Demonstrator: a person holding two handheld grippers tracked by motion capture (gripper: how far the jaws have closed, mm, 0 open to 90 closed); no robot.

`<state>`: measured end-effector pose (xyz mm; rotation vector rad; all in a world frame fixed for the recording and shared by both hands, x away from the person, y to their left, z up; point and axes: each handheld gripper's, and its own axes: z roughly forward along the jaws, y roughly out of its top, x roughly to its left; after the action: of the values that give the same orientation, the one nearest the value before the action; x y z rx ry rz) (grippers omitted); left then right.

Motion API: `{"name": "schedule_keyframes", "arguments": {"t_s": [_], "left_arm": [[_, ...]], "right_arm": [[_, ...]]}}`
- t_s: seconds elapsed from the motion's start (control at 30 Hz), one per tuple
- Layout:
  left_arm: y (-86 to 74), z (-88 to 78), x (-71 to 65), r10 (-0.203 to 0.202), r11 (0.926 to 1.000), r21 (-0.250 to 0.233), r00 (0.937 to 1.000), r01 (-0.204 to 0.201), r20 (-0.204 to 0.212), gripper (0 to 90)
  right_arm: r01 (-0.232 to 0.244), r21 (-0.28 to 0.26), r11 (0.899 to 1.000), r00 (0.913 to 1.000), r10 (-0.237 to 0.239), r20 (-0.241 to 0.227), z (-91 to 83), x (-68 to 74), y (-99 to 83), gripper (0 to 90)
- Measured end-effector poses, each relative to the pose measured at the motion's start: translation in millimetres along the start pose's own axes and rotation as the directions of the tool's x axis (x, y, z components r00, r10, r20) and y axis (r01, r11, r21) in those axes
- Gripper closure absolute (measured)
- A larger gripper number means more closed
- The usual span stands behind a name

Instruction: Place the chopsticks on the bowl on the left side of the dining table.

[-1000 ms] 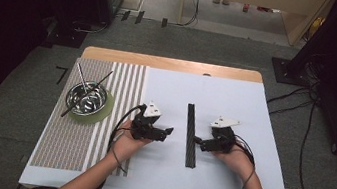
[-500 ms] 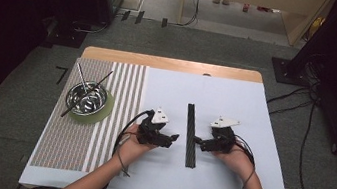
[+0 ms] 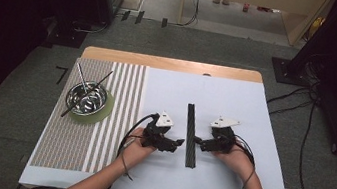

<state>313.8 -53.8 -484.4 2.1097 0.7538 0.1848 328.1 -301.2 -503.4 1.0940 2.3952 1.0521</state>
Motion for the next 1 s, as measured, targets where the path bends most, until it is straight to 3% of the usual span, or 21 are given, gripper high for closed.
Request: {"name": "schedule_keyframes", "arguments": {"t_s": [0.37,0.57,1.0], "left_arm": [[-1.9,7.8,-6.1,0.005,1.0,0.002,0.9999,-0.005,0.014,22.5],[-4.2,11.8,-10.0,0.04,0.9992,0.003,0.9992,-0.04,0.006,22.3],[-5.0,17.6,-14.5,0.023,0.9997,0.001,0.9992,-0.023,0.032,22.0]], "right_arm": [[-0.002,0.001,1.0,1.0,0.002,0.001,-0.1,0.1,0.0,11.9],[-0.002,0.0,1.0,1.0,0.002,0.001,0.0,0.1,0.0,11.8],[0.0,0.0,1.0,1.0,0.0,0.0,0.0,0.0,0.0,11.8]]}}
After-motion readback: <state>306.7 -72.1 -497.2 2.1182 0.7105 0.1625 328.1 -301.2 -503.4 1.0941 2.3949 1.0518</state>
